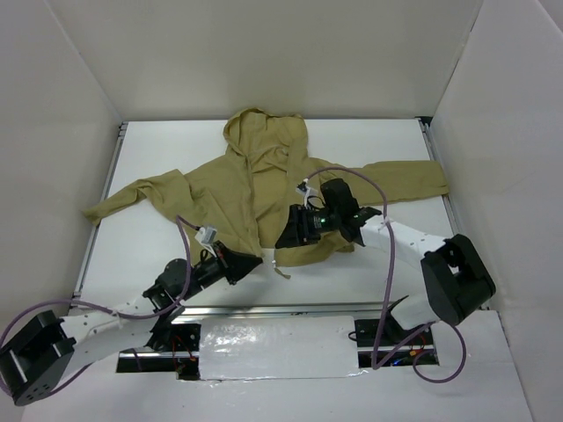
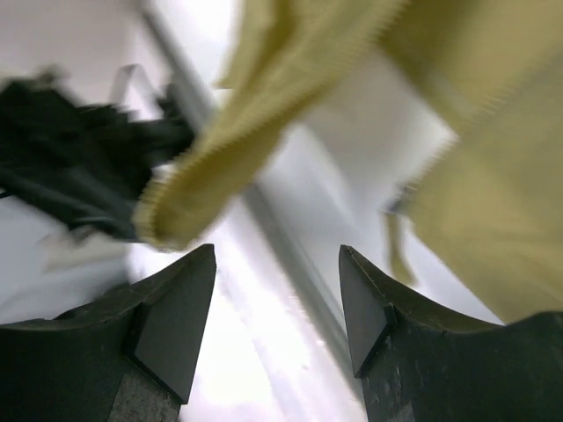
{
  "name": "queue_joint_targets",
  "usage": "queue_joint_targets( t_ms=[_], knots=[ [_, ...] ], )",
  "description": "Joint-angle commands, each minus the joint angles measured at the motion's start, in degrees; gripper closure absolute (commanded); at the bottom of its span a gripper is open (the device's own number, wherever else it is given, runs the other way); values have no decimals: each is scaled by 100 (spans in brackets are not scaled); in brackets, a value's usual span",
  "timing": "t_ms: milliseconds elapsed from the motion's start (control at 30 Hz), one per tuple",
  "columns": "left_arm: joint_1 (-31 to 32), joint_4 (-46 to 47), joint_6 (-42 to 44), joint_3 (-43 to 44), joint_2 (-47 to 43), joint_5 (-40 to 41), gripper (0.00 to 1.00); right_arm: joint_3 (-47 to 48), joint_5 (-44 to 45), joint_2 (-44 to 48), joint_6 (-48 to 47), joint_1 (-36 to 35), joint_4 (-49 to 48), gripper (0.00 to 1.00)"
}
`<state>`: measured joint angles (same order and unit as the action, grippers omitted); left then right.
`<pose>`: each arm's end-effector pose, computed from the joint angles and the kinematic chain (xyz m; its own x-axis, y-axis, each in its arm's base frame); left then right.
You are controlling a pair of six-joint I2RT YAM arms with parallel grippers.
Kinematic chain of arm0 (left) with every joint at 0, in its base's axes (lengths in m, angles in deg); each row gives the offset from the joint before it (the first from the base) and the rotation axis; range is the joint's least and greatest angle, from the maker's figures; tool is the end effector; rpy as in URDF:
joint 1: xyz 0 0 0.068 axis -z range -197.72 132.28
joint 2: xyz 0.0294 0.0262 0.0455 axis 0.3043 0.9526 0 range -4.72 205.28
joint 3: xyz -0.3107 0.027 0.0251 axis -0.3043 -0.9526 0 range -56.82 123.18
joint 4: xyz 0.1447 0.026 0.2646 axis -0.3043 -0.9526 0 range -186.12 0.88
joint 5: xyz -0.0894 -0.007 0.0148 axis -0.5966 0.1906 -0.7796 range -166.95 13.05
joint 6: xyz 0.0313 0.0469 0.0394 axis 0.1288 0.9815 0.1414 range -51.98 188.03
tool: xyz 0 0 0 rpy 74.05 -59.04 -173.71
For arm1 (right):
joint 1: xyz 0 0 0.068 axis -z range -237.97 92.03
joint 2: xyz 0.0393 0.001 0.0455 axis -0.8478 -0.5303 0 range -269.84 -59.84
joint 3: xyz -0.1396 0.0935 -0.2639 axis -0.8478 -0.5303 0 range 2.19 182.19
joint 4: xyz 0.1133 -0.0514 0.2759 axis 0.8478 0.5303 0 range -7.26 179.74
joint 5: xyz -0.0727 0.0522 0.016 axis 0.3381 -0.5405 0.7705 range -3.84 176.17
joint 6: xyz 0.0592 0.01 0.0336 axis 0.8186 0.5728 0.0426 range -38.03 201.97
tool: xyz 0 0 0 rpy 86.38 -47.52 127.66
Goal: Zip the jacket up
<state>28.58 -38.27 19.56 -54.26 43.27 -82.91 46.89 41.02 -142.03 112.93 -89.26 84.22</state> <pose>0.1270 -0.1412 0.1890 -0.5483 -0.5039 -0.6674 0.5729 0.3550 -0.7387 0.2633 0.2060 0.2166 -0.8916 -0.1173 -0.4373 -0.4415 0.4395 0.7823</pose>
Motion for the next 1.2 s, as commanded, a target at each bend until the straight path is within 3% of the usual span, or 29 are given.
queue_joint_targets(
  t_ms=[0,67,100,200,267,300,433,633,1167],
  knots=[
    [10,-1062,-189,33,-473,630,100,354,1892,361,-502,-228,1343,35],
    [2,-2021,-504,313,-878,1364,100,608,3004,344,-582,-614,1775,35],
    [1,-2966,-584,436,-1114,1543,100,714,3290,214,-695,-781,2134,36],
    [-25,-4462,-804,945,-1536,1947,100,1083,4246,-163,-863,-1344,2672,35],
    [-42,-5248,-1041,1175,-1739,2159,100,1250,4505,-358,-986,-1634,2779,35],
    [-51,-6122,-1138,1454,-1914,2421,100,1320,4662,-533,-1108,-1696,2797,35],
    [-86,-7586,-1367,2080,-2302,2889,100,1593,4883,-1069,-1364,-1924,2876,35],
    [-95,-8258,-1139,2520,-2671,2978,100,2085,5375,-1641,-1716,-2153,3078,37],
    [-104,-7924,-524,2477,-2645,2600,100,2385,5429,-2178,-1962,-2373,3025,41]
  ],
)
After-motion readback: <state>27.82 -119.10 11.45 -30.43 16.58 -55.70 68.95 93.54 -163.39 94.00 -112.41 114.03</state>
